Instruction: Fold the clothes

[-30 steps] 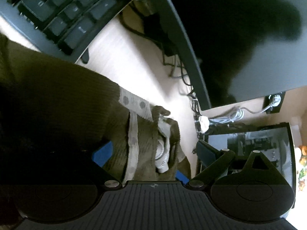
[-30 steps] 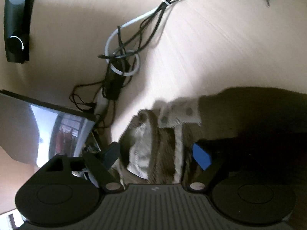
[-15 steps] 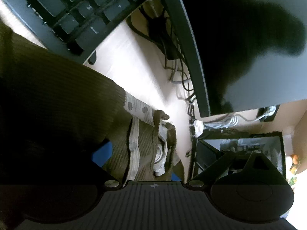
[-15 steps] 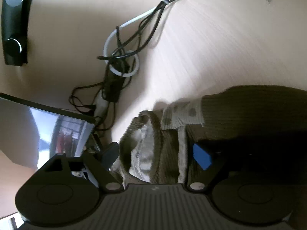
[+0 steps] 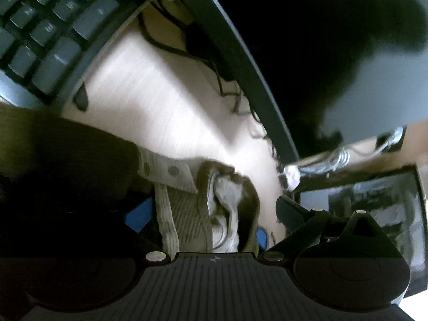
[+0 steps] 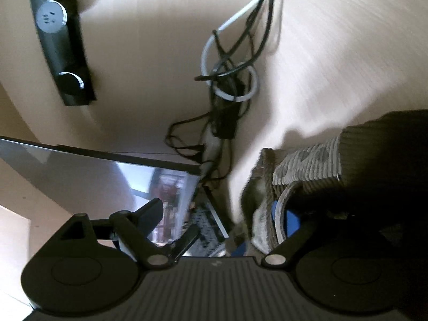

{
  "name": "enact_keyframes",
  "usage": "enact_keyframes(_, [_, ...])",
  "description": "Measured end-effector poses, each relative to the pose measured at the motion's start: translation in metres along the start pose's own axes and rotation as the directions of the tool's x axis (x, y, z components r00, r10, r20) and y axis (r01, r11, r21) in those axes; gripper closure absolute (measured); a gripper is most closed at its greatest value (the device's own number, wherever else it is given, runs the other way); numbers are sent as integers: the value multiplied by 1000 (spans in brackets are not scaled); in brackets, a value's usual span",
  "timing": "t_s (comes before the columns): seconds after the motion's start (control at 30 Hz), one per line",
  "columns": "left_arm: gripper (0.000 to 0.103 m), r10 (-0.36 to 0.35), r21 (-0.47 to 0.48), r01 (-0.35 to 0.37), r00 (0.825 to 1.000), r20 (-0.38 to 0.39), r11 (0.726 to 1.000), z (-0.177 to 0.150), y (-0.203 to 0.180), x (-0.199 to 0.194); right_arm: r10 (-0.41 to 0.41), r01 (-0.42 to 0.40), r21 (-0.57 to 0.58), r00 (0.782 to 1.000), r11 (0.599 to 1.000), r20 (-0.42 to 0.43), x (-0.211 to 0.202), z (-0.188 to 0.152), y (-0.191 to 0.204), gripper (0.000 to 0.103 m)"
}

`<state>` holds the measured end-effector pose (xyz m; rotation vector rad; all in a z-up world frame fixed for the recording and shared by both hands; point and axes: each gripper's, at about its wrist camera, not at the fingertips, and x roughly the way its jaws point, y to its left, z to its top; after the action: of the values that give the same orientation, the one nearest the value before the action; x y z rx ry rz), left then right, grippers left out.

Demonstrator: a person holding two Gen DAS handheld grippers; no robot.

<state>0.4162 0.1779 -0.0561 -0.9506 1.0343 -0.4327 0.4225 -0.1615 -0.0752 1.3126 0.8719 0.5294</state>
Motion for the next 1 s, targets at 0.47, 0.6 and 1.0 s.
enact_keyframes(0.47, [0, -365, -94, 373, 927, 91, 923, -12, -5, -11, 153, -152, -117, 988, 981, -3, -25, -17, 27, 11])
enact_keyframes(0.6, [0, -497, 14, 501, 857, 136, 866, -19, -38, -53, 157, -137, -229, 985, 964, 72, -61, -39, 71, 11])
enact_keyframes(1.0, [0, -787, 632, 525, 570, 236, 570, -72, -178, -296, 342, -35, -720, 895, 693, 286, -199, -181, 255, 11])
